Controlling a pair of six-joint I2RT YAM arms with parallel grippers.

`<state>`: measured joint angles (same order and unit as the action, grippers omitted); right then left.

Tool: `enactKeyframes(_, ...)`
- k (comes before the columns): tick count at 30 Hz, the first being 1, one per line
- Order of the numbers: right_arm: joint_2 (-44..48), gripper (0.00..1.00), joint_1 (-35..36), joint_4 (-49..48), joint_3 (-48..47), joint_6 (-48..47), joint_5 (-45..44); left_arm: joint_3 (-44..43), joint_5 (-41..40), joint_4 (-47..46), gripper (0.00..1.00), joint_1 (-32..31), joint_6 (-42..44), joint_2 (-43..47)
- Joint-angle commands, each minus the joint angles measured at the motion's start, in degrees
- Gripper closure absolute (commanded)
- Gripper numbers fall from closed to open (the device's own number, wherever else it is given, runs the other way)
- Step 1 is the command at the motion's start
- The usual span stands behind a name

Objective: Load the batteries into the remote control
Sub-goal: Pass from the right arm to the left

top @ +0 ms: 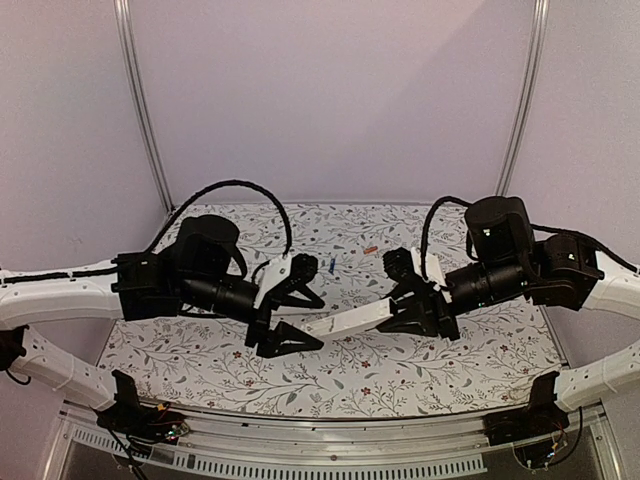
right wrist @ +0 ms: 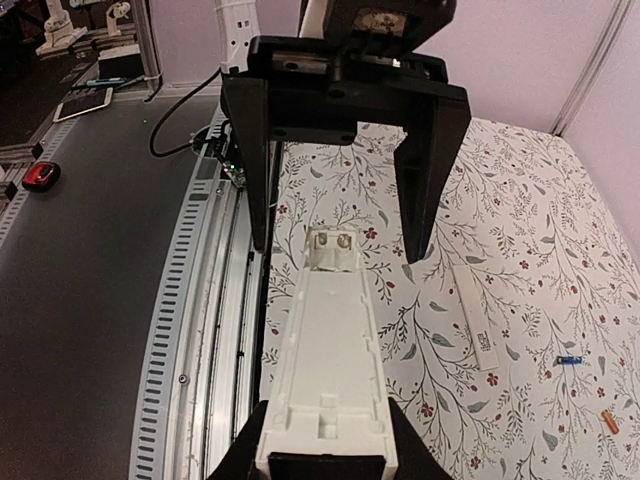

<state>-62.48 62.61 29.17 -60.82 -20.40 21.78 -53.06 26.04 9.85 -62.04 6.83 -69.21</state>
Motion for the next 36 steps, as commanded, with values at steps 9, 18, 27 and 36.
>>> enactKeyframes(9,0.2,1.0,-0.14,-2.78,-0.84,0.49,0.42,-2.32,-7.31,3.59,0.54,-3.17,4.81,-3.76)
enactKeyframes(18,2.69,0.38,-3.23,-9.3,2.57,7.46,-4.27,1.53,-13.6,-4.86,0.86,-2.94,1.58,-1.9)
enactKeyframes(27,4.59,0.15,-15.86,-19.7,7.12,35.56,-12.47,-0.05,-35.65,-16.31,0.92,-2.98,-5.94,-7.59)
enactKeyframes(36,-1.59,0.16,-19.98,-30.82,8.91,51.5,-5.07,-4.82,-43.71,-18.22,0.92,-3.94,-9.38,-14.45)
